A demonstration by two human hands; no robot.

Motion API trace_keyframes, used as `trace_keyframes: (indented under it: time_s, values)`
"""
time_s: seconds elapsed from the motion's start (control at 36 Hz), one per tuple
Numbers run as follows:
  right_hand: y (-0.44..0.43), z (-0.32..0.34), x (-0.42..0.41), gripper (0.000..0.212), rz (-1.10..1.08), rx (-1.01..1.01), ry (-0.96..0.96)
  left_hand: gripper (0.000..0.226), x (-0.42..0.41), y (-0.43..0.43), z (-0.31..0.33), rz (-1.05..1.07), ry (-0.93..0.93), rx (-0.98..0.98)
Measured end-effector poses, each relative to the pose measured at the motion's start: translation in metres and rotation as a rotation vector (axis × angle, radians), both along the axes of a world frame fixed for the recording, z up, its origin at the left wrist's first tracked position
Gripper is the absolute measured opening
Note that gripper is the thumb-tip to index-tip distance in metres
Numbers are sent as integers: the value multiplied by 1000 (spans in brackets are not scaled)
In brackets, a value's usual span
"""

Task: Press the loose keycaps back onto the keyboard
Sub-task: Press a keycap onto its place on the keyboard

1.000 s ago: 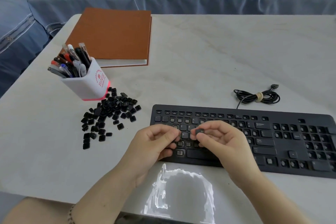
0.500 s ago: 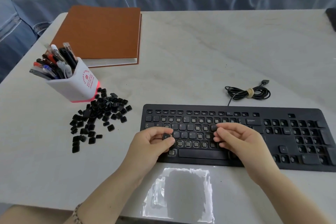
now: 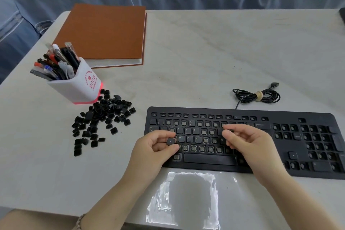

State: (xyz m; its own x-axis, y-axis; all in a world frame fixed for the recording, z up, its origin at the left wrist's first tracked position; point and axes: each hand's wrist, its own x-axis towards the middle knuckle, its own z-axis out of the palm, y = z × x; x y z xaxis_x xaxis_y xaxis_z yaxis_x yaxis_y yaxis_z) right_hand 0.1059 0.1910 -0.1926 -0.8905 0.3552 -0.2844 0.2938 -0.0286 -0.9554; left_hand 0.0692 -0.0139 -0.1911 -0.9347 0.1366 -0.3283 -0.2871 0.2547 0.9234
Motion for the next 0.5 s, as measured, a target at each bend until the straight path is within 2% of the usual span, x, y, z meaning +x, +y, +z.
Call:
trace_keyframes:
  time_s: [0.5]
  values:
    - [6, -8, -2, 21, 46, 322, 4, 28, 6, -3, -7, 18, -21, 6]
